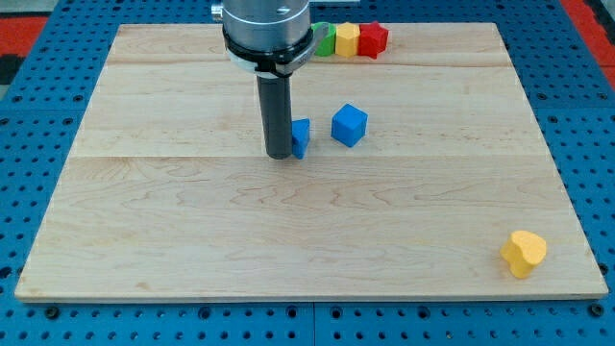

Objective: Nudge the red circle a bit right

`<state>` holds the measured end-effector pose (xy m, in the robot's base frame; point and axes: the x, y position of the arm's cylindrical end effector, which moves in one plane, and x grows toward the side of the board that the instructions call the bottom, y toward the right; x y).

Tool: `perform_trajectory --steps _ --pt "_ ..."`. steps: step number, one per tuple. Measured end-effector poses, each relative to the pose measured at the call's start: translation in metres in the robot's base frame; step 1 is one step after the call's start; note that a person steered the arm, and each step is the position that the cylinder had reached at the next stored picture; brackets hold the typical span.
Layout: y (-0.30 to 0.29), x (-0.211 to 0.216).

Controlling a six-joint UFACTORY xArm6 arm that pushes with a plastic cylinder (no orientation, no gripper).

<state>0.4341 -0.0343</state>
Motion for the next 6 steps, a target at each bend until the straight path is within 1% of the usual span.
perform_trajectory --steps 1,2,3,4,5,6 --pt "0.014 -0.010" --pt "-0.043 -0.033" --pt "-0.097 -0.073" --pt "-0.095 -0.147" --pt "-0.095 -0.208" --pt "-0.094 -0.242"
